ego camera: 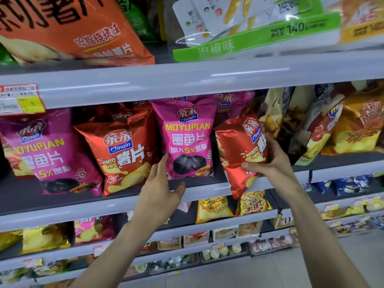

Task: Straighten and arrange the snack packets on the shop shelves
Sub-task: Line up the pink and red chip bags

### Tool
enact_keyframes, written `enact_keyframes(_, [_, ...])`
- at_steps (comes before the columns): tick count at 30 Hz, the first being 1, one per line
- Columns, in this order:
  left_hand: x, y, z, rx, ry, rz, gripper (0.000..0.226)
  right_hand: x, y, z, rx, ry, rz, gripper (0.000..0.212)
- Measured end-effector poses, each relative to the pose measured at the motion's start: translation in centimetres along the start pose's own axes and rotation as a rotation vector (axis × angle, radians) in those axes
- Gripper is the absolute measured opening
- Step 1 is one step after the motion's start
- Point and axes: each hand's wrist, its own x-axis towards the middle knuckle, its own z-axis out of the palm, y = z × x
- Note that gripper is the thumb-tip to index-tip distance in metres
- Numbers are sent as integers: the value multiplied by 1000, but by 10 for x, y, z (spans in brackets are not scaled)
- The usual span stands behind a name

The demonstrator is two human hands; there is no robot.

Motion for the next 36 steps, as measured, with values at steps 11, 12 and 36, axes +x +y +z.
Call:
enact_keyframes(11, [-40,-28,-64,23,133,93,35,-84,-27,112,-65,190,-131,100])
enact_keyframes(12, [-45,-35,-72,0,179,78,35,-90,-27,123,-87,184,-147,102])
enact_keyframes(36, [6,-166,-169,-375,699,-365,96,-142,-49,298,-18,216,-207,111])
